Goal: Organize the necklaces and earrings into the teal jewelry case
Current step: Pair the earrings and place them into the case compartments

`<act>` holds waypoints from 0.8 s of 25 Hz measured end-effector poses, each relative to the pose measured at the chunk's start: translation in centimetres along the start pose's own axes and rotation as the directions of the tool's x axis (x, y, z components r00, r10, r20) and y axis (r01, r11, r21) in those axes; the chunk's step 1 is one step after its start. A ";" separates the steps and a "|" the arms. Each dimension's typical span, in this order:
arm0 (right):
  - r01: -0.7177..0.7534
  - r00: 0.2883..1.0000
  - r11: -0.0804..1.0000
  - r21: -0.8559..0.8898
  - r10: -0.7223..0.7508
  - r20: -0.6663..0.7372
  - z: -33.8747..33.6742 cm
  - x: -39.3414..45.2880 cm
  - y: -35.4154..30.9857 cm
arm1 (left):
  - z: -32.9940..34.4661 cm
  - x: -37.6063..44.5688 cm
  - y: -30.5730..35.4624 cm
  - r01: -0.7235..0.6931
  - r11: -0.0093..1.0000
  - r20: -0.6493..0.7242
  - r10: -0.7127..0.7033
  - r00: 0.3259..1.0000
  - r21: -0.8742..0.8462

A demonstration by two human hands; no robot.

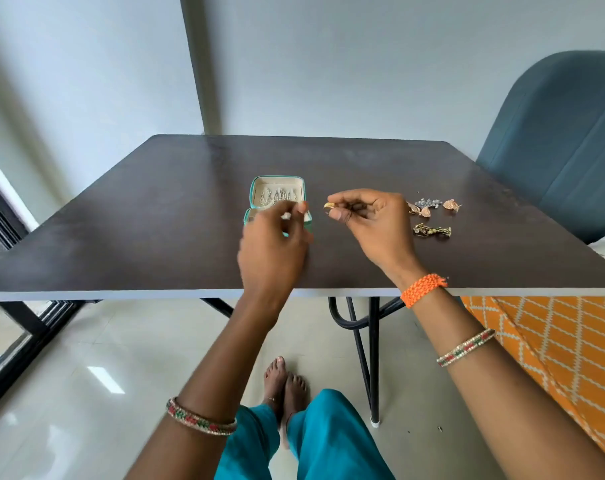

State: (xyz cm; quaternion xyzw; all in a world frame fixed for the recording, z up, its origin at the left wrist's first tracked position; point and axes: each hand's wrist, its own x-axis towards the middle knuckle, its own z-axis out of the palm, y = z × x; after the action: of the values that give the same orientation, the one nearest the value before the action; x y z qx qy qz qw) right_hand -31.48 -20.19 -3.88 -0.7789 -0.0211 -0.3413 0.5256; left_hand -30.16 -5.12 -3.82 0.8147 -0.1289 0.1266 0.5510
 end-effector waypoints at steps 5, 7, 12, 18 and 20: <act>-0.040 0.998 0.995 -0.091 0.045 0.053 2.2 2.1 1.9 | -1.9 4.2 -3.1 -0.027 0.942 -0.122 0.072 0.990 0.335; -0.041 0.994 0.991 -0.129 0.054 0.098 3.1 2.6 2.5 | -1.3 4.9 -4.9 0.028 0.913 0.086 -0.069 0.994 0.406; -0.039 0.970 0.982 -0.187 0.082 0.230 3.3 3.2 3.8 | -0.4 3.4 -7.4 -0.126 0.874 0.182 0.044 0.982 0.468; -0.179 0.913 0.977 -0.115 0.209 0.350 3.1 4.1 3.7 | -0.3 3.3 -7.2 -0.122 0.873 0.182 0.038 0.982 0.472; -0.177 0.881 0.975 -0.134 0.217 0.420 3.2 4.8 3.5 | -0.4 3.2 -7.1 -0.119 0.869 0.173 0.039 0.984 0.480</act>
State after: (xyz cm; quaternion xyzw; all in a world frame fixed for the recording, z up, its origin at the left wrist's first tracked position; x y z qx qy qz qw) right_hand -24.82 -20.61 -4.75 -0.8564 -0.0421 -0.1058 0.5036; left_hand -24.69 -2.42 -8.74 0.9287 -0.1692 0.1129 0.3100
